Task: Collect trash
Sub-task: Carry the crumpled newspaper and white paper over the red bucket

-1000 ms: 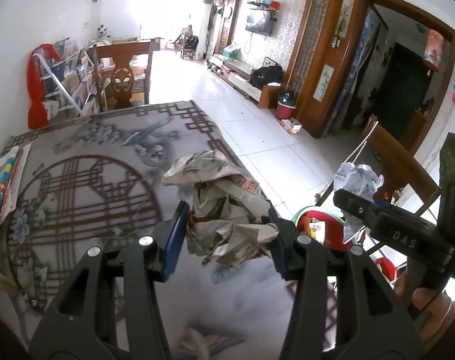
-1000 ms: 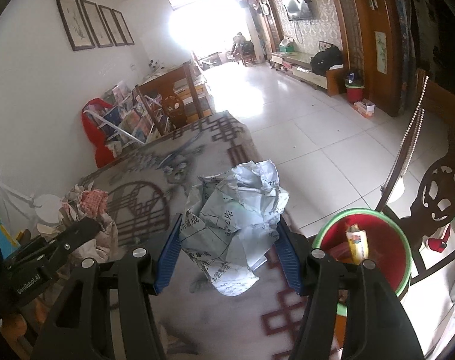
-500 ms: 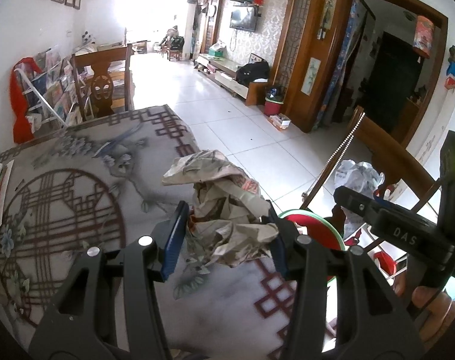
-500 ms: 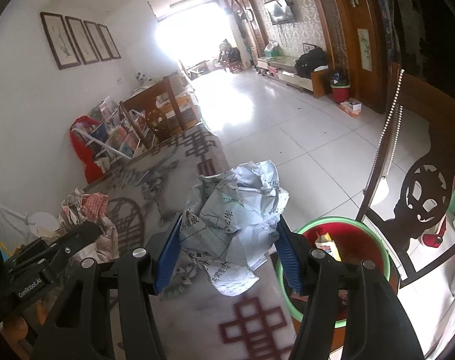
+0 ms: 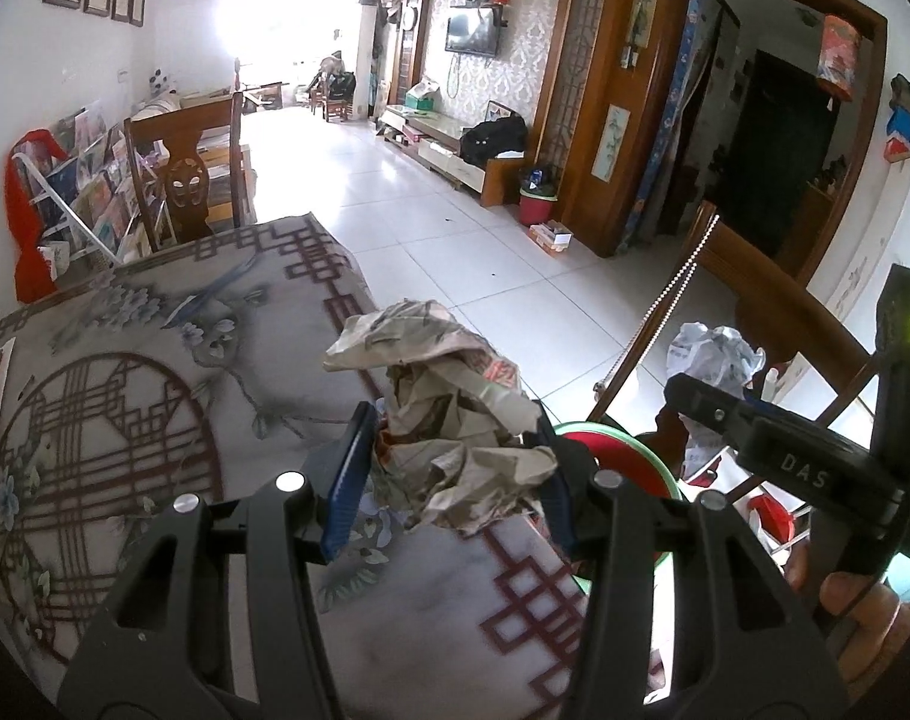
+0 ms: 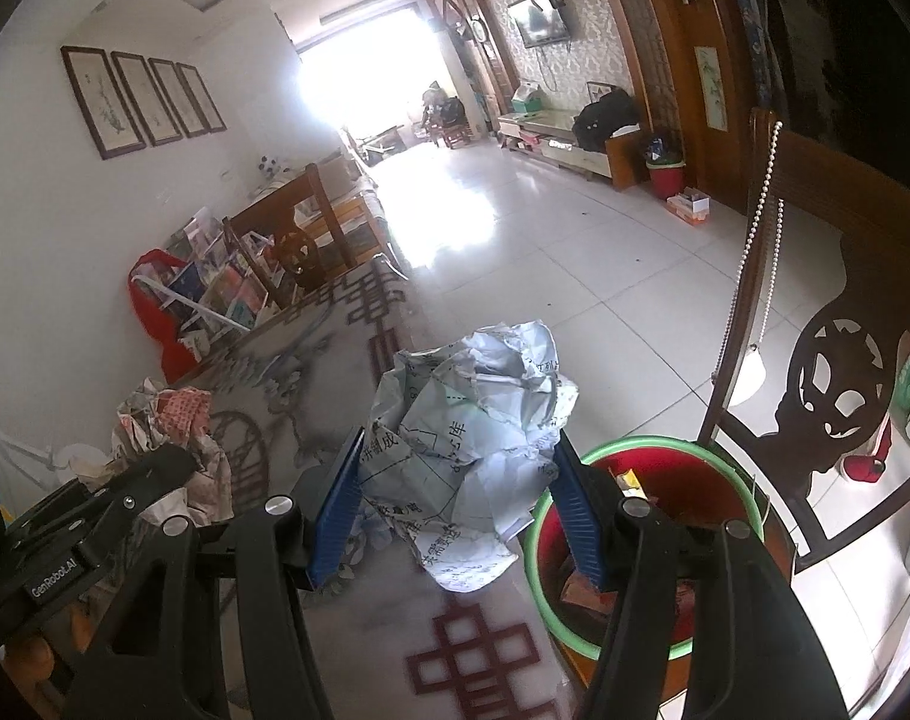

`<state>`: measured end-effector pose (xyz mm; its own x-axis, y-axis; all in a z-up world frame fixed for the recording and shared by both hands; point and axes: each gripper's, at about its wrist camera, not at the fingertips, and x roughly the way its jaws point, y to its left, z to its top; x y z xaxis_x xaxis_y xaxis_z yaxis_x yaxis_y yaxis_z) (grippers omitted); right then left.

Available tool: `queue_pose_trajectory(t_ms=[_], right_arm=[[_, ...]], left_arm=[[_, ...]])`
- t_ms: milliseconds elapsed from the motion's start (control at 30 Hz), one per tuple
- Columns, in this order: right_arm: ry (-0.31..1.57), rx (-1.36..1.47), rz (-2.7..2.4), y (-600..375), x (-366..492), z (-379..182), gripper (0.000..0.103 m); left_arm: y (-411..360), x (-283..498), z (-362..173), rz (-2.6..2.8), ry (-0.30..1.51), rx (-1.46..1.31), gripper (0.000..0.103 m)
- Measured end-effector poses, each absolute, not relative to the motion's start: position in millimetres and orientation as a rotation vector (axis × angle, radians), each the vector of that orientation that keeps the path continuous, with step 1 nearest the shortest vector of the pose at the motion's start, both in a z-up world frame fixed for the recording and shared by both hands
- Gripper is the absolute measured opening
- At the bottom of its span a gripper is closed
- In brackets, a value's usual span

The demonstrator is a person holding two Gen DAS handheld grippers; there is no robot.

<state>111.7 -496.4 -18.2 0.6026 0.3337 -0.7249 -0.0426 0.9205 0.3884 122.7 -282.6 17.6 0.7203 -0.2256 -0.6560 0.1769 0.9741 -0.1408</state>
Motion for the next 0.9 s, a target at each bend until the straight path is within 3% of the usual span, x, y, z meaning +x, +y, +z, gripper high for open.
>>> queue_pose_trajectory(t_ms=[900], right_arm=[[0.910,0.406,0.099,-566.3,107.0,-32.5,0.058]], left_arm=[[-350.6,144.9,-0.7,-0.332,0.788,-0.017,0.048]])
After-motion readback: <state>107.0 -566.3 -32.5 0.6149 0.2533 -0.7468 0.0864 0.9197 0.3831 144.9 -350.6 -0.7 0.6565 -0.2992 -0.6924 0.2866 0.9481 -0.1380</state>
